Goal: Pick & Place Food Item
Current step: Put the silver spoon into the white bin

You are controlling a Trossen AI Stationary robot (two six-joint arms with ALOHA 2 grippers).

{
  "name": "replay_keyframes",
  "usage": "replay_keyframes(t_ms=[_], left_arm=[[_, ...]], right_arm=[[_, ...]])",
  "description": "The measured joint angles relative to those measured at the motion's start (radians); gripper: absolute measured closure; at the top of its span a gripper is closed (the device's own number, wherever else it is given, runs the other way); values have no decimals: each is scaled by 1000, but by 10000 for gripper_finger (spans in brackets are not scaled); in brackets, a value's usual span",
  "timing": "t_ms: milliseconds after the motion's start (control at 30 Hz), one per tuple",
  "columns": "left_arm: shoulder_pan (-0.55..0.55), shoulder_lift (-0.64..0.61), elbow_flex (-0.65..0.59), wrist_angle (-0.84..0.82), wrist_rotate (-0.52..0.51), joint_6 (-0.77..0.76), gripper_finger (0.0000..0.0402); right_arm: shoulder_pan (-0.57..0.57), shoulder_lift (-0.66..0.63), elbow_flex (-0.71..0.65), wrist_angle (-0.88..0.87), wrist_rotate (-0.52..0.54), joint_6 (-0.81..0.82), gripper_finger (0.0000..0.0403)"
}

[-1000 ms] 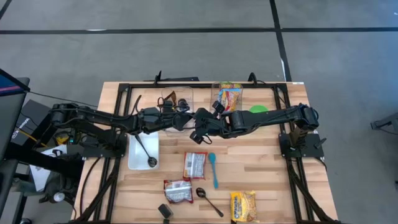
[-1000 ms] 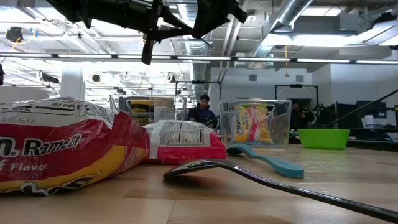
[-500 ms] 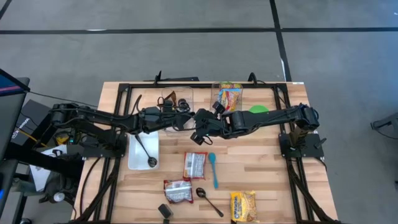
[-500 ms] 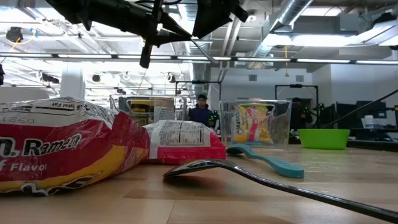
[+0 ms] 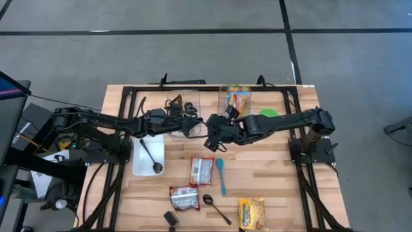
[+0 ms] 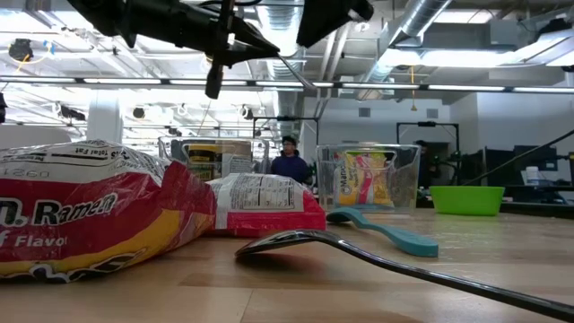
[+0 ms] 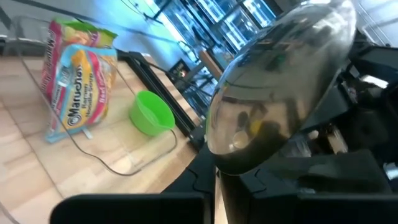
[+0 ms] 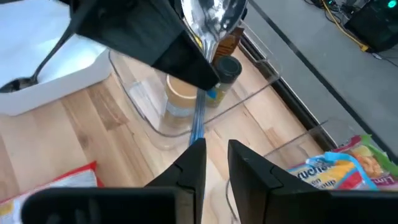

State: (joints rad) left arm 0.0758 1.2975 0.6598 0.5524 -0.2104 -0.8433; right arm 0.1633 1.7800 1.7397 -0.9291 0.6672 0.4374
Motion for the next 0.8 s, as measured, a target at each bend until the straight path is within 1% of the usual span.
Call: replay_keyframes(t_ms=[100, 267, 400, 533, 700, 800], left_arm=[[15, -1, 0, -1, 50, -1, 400], [39, -2, 0, -5, 118, -3, 398], [64, -42, 0, -50, 183, -6, 398], [100, -131, 1, -197, 261, -2, 399], [141, -267, 2, -429, 382, 34, 399], [157, -357, 2, -568, 432, 57, 399]], right_arm=[[13, -19, 2, 2, 28, 0, 342], [40, -53, 0, -34, 39, 0, 342], [58, -78, 0, -53, 41, 5, 342], [69, -97, 1, -72, 78, 15, 344], [75, -99, 0, -105, 138, 65, 345], [69, -99, 0, -111, 146, 87, 345]])
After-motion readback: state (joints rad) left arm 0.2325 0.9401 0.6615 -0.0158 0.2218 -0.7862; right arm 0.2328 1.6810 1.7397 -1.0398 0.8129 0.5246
